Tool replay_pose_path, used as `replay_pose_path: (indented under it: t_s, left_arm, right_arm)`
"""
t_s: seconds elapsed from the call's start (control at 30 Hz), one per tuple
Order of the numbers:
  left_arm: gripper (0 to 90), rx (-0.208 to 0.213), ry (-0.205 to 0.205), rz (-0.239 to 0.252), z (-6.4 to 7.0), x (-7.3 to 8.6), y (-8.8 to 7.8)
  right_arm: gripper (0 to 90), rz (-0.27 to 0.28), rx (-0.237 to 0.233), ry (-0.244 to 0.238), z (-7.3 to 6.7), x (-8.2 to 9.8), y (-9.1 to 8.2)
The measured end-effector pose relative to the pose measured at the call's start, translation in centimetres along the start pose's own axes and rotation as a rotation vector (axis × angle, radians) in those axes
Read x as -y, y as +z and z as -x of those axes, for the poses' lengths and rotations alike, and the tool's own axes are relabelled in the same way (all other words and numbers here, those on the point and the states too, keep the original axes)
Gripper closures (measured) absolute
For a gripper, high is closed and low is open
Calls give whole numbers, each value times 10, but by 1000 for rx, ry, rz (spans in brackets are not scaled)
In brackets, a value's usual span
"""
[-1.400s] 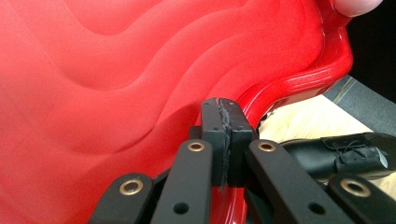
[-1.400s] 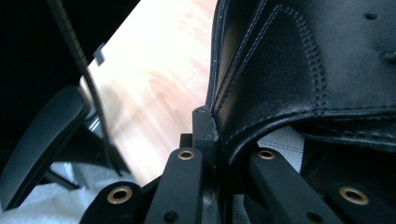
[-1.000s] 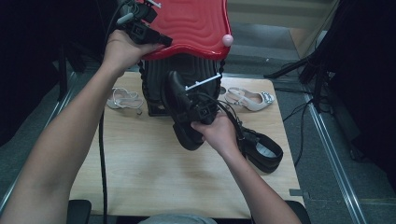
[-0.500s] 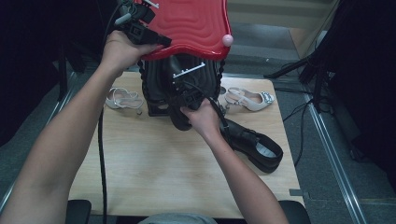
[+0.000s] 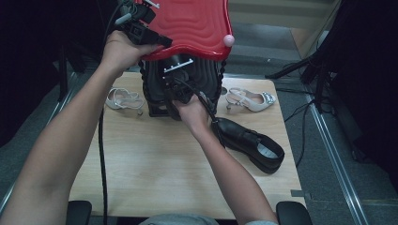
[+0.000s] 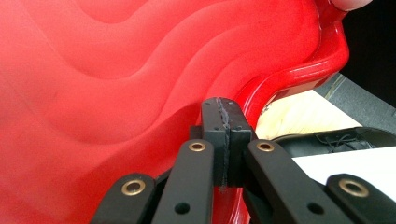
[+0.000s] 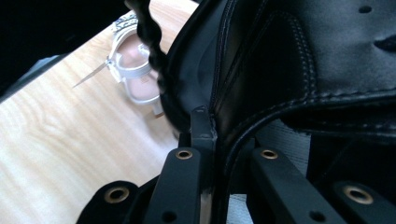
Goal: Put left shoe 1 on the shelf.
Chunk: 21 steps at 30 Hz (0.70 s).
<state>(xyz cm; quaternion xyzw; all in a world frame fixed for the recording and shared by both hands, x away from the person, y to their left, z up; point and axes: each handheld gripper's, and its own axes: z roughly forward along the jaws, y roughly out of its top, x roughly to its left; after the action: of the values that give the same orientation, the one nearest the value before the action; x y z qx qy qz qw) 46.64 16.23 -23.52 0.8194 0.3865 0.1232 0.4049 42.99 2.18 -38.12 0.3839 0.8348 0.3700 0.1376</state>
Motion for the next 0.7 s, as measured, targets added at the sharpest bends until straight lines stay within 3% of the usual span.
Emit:
replay_pose_path:
  t_s: [0.27, 0.37, 0.43, 0.53, 0.6, 0.63, 0.7]
  left_arm:
    - [900, -5, 1, 8, 0, 1, 0]
    - [900, -6, -1, 8, 0, 1, 0]
    - [900, -5, -1, 7, 0, 1, 0]
    - [900, -6, -1, 8, 0, 1, 0]
    - [900, -6, -1, 9, 0, 1, 0]
    - [900, -6, -2, 9, 0, 1, 0]
    - [900, -6, -2, 10, 0, 1, 0]
  right_arm:
    - [805, 21, 31, 7, -4, -7, 10]
    - [752, 40, 7, 34, -4, -8, 9]
    - [720, 31, -6, 31, -6, -7, 11]
    - [714, 31, 19, 8, -10, -7, 12]
    - [682, 32, 16, 15, -9, -7, 11]
    - [577, 34, -12, 41, -7, -8, 10]
    - [572, 31, -32, 62, -5, -8, 7]
